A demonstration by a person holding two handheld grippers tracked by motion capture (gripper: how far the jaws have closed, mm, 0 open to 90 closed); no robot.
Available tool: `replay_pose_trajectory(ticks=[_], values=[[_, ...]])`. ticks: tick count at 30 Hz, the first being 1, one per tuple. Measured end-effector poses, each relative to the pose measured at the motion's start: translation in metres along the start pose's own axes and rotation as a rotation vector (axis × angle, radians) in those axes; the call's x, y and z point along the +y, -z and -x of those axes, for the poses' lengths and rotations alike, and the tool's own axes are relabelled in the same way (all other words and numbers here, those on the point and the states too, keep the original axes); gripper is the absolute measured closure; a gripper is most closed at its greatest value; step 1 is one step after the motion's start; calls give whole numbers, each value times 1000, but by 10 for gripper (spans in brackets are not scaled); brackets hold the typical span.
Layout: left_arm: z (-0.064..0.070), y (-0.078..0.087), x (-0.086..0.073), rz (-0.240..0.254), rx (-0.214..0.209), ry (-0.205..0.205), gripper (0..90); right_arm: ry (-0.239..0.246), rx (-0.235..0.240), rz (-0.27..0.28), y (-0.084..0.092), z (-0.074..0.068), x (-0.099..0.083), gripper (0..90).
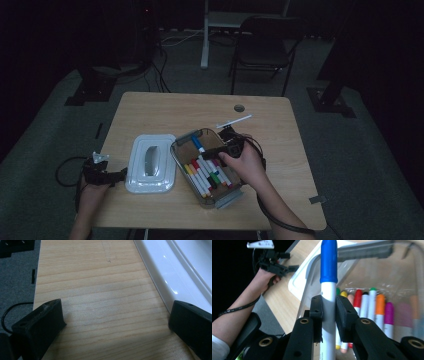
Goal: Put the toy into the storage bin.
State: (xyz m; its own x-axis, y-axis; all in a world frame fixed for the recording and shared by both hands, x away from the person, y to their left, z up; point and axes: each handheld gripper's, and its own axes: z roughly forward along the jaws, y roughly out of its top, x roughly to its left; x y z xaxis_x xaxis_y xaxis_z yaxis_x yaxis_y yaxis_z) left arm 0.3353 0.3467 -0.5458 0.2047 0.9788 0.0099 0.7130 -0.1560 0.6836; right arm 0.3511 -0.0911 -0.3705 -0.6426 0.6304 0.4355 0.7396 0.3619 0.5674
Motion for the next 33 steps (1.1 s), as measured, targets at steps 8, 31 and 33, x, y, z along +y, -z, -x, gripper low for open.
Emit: replay_pose_trajectory(ticks=[8,31,33], values=[[0,0,0,0,0,0,4,10,27,-65,-29,-8,-1,768],[0,0,0,2,1,0,5,-26,-26,-295,-102,6,-3,769],[0,0,0,2,1,0,5,-26,-38,-306,-107,7,-3,769]])
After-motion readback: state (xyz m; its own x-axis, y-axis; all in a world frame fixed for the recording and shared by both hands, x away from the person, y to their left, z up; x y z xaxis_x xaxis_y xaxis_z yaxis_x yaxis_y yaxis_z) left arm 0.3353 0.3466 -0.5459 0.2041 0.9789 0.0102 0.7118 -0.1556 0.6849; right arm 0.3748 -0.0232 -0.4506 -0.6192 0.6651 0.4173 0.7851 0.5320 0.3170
